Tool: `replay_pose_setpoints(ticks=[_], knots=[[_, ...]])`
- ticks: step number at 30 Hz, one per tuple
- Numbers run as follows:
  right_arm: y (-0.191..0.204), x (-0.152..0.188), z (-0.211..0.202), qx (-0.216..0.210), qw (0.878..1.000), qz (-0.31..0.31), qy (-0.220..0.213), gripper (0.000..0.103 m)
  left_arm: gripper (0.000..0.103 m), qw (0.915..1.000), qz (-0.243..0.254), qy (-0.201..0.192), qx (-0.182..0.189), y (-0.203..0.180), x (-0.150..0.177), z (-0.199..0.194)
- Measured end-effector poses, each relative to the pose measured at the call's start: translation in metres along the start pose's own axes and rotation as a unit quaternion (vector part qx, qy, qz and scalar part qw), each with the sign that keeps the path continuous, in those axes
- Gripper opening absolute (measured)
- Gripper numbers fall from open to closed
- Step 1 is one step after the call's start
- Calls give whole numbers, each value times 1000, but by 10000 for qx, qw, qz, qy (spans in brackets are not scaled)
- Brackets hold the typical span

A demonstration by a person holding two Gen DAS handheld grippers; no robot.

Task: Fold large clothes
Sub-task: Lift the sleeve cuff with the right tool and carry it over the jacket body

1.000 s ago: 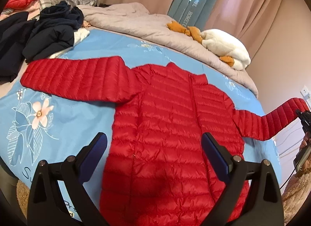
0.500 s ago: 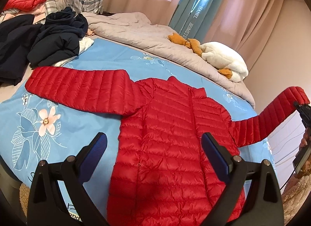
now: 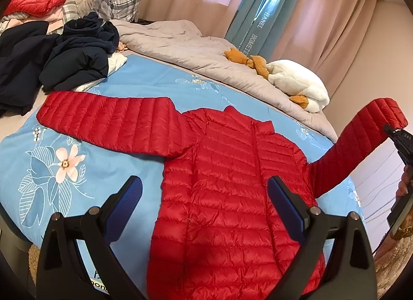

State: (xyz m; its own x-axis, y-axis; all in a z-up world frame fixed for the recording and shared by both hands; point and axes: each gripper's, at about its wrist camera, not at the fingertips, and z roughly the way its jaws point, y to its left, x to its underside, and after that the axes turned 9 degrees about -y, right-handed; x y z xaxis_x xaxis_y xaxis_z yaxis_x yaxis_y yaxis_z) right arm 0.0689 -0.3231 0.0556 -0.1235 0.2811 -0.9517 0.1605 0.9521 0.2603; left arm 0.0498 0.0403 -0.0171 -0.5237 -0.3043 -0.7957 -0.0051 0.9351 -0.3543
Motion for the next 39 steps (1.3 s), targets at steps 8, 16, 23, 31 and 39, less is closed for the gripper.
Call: replay_pose_setpoints(ticks=[8,16,23,31,39], knots=[[30,10,4,-364,9985,-300,276,5,98,9999,-10,-100,61,-2,-6,-4],[50,22,5,-706,9948,-531,508,5,98,9999,11,-74,114,-4,-8,-4],[61,35,11,-900,9914,-598,743,5,98,9999,36,-106,81,-3,-9,-4],[72,52,19,-1057,9872,-572,1047,5,98,9999,67,-64,51,-2,-8,-3],[81,68,26,-1172,9820,-597,1354,5,98,10000,68,-28,34,1,-8,-2]])
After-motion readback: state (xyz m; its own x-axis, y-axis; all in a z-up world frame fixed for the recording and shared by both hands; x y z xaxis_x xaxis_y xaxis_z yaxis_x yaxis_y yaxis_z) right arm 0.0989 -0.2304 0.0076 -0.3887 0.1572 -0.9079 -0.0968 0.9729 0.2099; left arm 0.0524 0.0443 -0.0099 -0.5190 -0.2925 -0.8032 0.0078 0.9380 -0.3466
